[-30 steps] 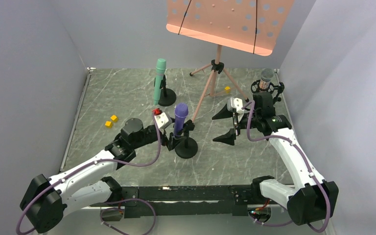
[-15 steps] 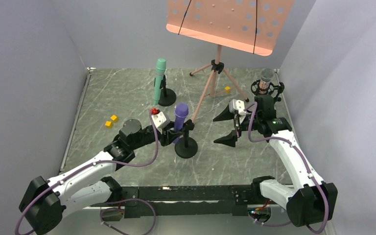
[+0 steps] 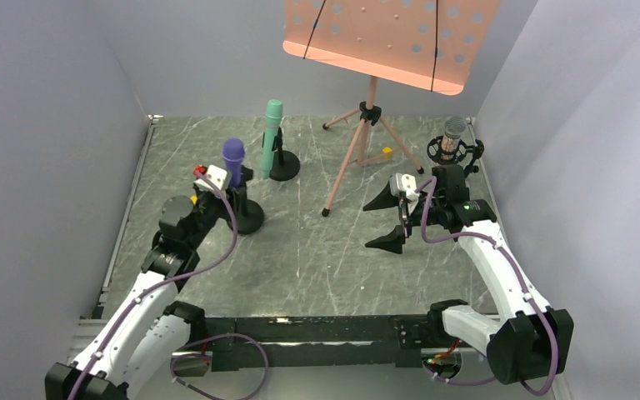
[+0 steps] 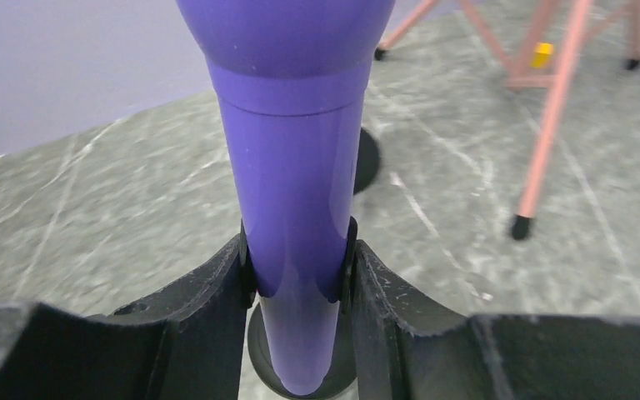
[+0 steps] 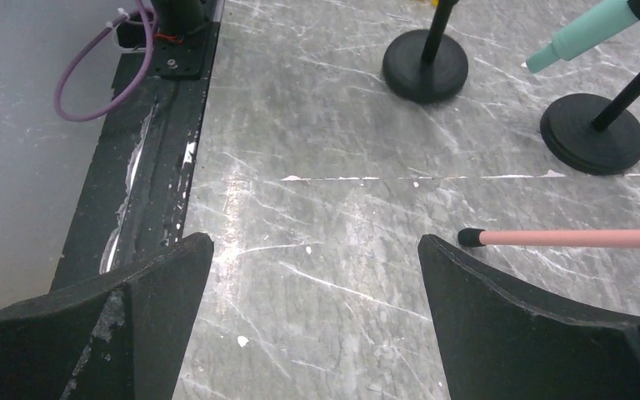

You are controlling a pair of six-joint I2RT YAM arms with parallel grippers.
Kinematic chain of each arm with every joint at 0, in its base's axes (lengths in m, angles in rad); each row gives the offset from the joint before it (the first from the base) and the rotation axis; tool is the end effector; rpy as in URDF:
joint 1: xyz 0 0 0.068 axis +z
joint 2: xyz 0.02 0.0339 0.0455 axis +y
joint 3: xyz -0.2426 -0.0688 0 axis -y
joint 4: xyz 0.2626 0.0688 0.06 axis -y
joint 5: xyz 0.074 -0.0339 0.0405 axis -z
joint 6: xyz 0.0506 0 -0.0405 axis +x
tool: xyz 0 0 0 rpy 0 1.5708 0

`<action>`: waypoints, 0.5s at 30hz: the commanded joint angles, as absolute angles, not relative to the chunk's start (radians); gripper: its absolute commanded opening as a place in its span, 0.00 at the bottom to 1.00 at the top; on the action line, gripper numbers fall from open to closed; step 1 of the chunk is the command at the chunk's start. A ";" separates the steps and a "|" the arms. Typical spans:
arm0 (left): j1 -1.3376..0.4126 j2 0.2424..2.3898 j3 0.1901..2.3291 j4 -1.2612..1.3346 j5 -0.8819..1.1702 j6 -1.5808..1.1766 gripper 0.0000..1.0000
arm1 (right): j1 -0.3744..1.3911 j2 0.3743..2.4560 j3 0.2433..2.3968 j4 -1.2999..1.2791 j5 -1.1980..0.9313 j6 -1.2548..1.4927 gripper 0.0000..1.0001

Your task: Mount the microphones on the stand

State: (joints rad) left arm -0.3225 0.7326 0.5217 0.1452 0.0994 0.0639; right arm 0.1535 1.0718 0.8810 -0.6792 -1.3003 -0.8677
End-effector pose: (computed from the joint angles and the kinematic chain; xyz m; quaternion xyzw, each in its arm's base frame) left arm 0.2195 -0.0786 0.2713 0.1733 0.7090 -0.1240 0.6723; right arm 0.2194 0.0833 0.2687 -0.5466 0.5507 0.4371 0.4547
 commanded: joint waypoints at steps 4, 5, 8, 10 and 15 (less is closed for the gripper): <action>-0.108 0.948 0.598 0.520 0.131 0.011 0.00 | 0.147 1.069 0.894 -0.698 -1.342 -0.925 1.00; -0.096 1.007 0.621 0.551 0.149 -0.011 0.00 | 0.145 1.066 0.890 -0.693 -1.340 -0.923 1.00; -0.079 1.102 0.687 0.610 0.170 -0.046 0.00 | 0.133 1.062 0.885 -0.687 -1.344 -0.916 1.00; -0.077 1.137 0.715 0.626 0.174 -0.051 0.00 | 0.122 1.060 0.885 -0.686 -1.351 -0.912 1.00; -0.072 1.171 0.688 0.636 0.172 -0.040 0.00 | 0.093 1.048 0.878 -0.668 -1.362 -0.893 1.00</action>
State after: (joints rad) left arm -0.0795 1.1770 0.6605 0.4824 0.1429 -0.0242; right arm 0.1123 1.0718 0.8806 -0.7025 -1.3079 -0.8864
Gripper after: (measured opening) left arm 0.452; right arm 0.995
